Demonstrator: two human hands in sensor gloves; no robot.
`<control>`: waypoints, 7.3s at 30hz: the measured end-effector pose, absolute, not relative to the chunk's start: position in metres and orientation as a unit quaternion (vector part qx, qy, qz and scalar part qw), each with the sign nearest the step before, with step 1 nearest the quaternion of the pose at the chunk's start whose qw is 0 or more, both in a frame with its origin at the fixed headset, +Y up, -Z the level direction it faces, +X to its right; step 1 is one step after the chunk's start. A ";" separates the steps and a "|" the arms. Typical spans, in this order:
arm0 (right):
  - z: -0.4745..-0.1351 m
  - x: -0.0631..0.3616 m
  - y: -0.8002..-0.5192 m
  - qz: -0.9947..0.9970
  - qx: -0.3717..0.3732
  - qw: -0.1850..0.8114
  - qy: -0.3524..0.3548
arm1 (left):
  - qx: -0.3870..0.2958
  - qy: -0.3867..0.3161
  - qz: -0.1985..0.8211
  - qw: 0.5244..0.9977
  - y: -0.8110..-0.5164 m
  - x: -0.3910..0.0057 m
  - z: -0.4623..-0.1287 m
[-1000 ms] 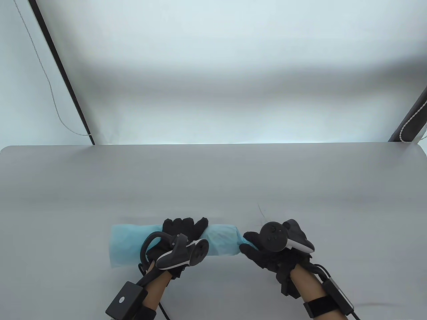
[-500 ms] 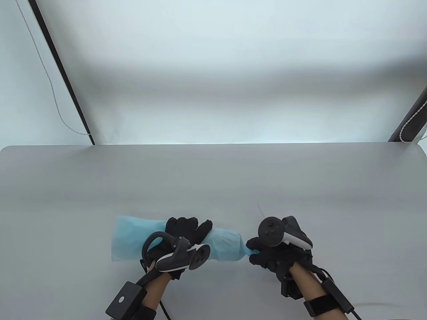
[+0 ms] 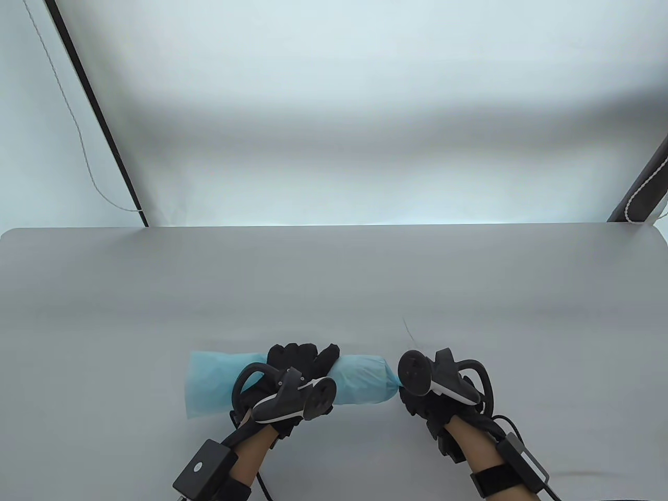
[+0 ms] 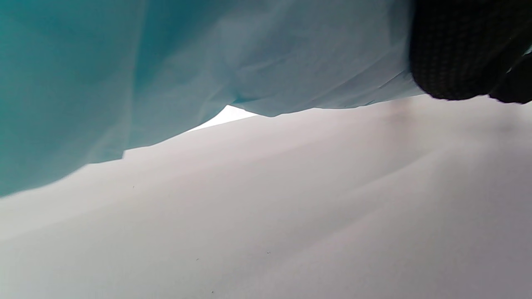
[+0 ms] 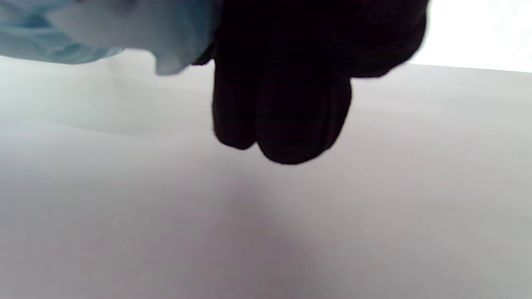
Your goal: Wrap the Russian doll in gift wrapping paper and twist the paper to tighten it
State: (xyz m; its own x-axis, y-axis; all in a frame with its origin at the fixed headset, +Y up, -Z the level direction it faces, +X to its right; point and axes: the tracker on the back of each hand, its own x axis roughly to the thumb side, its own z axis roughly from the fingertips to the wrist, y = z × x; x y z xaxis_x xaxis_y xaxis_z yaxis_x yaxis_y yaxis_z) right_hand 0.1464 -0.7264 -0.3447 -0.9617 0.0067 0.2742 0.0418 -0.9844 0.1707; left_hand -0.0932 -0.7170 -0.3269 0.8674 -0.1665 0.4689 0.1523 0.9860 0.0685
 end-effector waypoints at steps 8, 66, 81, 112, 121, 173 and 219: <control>-0.346 0.162 -0.724 -0.966 -0.174 -0.146 -0.120 | -0.004 -0.253 -0.047 0.966 -0.717 -0.098 -0.331; -0.296 0.112 -0.707 -0.928 -0.327 0.156 0.092 | -0.139 -0.244 0.096 0.955 -0.683 -0.119 -0.332; -0.287 0.119 -0.693 -0.925 -0.332 0.131 0.132 | -0.118 -0.227 -0.077 0.964 -0.712 -0.090 -0.327; -0.301 0.138 -0.689 -0.939 -0.294 0.120 0.130 | -0.269 -0.346 0.161 0.884 -0.711 -0.101 -0.328; -0.299 0.139 -0.687 -0.931 -0.319 0.104 0.141 | -0.313 -0.273 0.243 0.877 -0.712 -0.113 -0.340; -0.303 0.143 -0.690 -0.931 -0.321 0.111 0.133 | -0.273 -0.257 0.158 0.913 -0.725 -0.107 -0.345; -0.305 0.137 -0.690 -0.943 -0.303 0.075 0.113 | -0.110 -0.267 0.051 0.956 -0.733 -0.096 -0.340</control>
State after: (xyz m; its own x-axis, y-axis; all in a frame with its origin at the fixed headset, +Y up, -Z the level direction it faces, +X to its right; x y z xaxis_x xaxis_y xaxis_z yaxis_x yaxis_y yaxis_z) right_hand 0.1370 -0.6896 -0.3046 -0.8053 -0.2097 0.5545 0.0722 -0.9631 -0.2593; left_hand -0.0963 -0.7326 -0.3404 0.8527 0.1554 0.4987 -0.0383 0.9708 -0.2369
